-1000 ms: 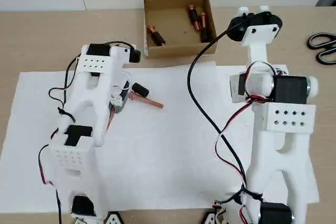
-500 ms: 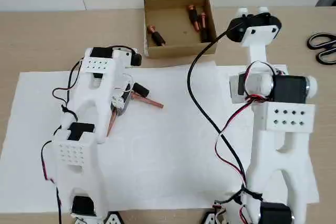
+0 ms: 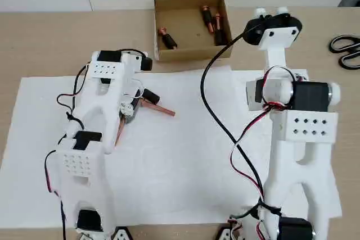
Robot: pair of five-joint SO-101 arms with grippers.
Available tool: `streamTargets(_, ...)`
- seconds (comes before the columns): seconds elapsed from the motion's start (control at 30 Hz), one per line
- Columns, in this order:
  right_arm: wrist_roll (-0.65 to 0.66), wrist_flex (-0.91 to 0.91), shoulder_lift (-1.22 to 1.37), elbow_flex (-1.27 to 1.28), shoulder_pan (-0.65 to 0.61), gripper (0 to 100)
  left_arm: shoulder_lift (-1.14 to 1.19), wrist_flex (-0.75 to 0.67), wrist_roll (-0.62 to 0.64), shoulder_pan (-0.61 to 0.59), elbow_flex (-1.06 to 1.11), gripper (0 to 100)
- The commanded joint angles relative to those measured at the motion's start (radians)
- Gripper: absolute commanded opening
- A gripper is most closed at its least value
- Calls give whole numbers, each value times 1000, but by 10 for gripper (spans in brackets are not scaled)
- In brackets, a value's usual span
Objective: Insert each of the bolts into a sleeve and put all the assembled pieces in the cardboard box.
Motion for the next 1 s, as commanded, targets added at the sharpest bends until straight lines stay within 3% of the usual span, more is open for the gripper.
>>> streamTargets(0.0,-3,-21,-44,-5,5,4,-21,57,0,-5,-117,6)
streamTargets(0.43,-3,-21,-50,-8,2,7,-402,58,0,-12,-162,6)
streamTargets(0.6,-28,-24,-188,28,4,7,-605,58,11,-20,-73,6)
streamTargets(0.77,-12,-124,-473,213,4,6,-760,58,52,-21,59,6)
streamTargets(0.97,157,-308,-731,588,12,4,-908,58,55,-21,214,6)
